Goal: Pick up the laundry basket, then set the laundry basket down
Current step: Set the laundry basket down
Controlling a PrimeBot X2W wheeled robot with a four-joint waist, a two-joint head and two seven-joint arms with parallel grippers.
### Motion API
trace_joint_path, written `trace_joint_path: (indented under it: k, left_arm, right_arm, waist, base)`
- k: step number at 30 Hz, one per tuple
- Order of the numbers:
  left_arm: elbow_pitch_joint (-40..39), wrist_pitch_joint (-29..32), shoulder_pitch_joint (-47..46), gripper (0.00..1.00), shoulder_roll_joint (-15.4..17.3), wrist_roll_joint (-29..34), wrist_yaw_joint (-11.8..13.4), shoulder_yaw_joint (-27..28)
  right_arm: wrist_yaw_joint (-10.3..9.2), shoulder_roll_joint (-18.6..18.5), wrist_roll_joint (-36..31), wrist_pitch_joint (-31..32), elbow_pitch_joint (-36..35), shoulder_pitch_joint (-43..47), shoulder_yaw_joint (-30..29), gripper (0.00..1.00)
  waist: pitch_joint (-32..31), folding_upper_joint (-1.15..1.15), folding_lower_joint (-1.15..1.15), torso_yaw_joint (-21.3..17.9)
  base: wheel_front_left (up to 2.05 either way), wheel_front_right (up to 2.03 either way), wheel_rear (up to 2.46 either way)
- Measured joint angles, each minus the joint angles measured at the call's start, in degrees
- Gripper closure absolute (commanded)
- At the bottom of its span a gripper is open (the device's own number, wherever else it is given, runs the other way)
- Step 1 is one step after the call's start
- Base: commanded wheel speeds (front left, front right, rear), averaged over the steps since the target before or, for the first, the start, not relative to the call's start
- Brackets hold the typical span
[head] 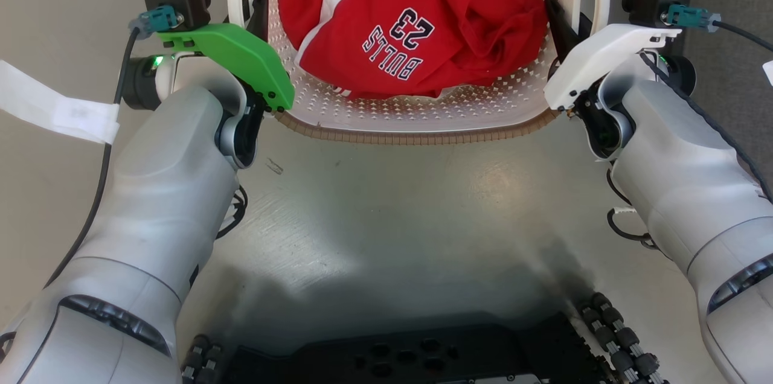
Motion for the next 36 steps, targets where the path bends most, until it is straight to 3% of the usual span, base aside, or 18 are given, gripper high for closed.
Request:
trace_joint_path:
  k: [17,18,19,20,21,22,24,25,26,27,36]
  left_arm:
    - [-1.67,0.01,0.61,1.00,-0.01,2.93,0.01,3.15]
    - [-1.81,0.00,0.79,1.00,-0.01,3.01,-0.04,3.33]
    - [-1.97,-0.02,1.07,1.00,0.00,2.94,-0.15,3.45]
    - [-1.98,-0.05,1.30,1.00,0.05,2.88,-0.62,3.46]
    - [-1.91,-0.15,1.39,1.00,0.18,2.89,-0.67,3.45]
    - [-1.78,-0.30,1.40,1.00,0.29,2.88,-0.68,3.54]
    - [-1.53,-0.35,1.40,1.00,0.38,2.78,-0.80,3.58]
    - [-1.20,-0.35,1.42,0.69,0.45,2.52,-0.93,3.57]
    - [-1.13,-0.36,1.55,0.05,0.59,2.41,-1.11,3.76]
    - [-1.14,-0.40,1.67,0.00,0.79,1.93,-1.64,3.91]
    - [-0.05,-0.53,2.86,0.00,0.58,0.29,-3.10,2.91]
  right_arm:
    - [0.01,-0.01,-0.78,-0.51,0.27,-0.77,-0.25,1.00]
    - [0.02,0.02,-0.89,-0.49,0.41,-0.93,-0.26,0.95]
    - [0.04,0.02,-0.93,-0.49,0.49,-1.05,-0.26,0.71]
    - [0.07,0.00,-0.93,-0.47,0.60,-1.10,-0.30,0.58]
    - [0.25,-0.01,-0.94,-0.38,0.71,-1.10,-0.34,0.33]
    - [0.63,-0.03,-0.98,-0.38,0.90,-1.10,-0.45,0.00]
    - [0.65,-0.02,-1.03,-0.38,1.07,-1.10,-0.53,0.00]
    - [0.65,-0.03,-1.03,-0.40,1.19,-1.10,-0.63,0.00]
    - [0.65,-0.07,-1.04,-0.40,1.30,-1.10,-0.77,0.00]
    - [0.65,-0.07,-1.07,-0.40,1.37,-1.10,-0.88,0.00]
    - [0.65,0.09,-1.55,-0.40,1.57,-1.10,-1.59,0.00]
  waist:
    - [1.71,0.00,0.00,0.08]
    - [1.76,0.00,0.00,0.05]
    - [1.80,0.00,0.00,0.01]
    - [1.82,0.00,0.00,-0.04]
    - [1.83,0.00,-0.01,-0.09]
    - [1.84,0.00,0.00,-0.14]
    - [1.83,0.00,-0.01,-0.19]
    - [1.81,0.00,0.00,-0.25]
    - [1.80,0.00,-0.01,-0.30]
    - [1.78,0.00,0.00,-0.35]
    - [1.15,0.00,0.00,-0.81]
  base:
    - [0.00,0.00,0.00]
    - [0.00,0.00,0.00]
    - [0.00,0.00,0.00]
    - [0.00,0.00,0.00]
    - [0.00,0.00,0.00]
    - [0.00,0.00,0.00]
    - [0.00,0.00,0.00]
    - [0.00,0.00,0.00]
    - [0.00,0.00,0.00]
    - [0.00,0.00,0.00]
    - [0.00,0.00,0.00]
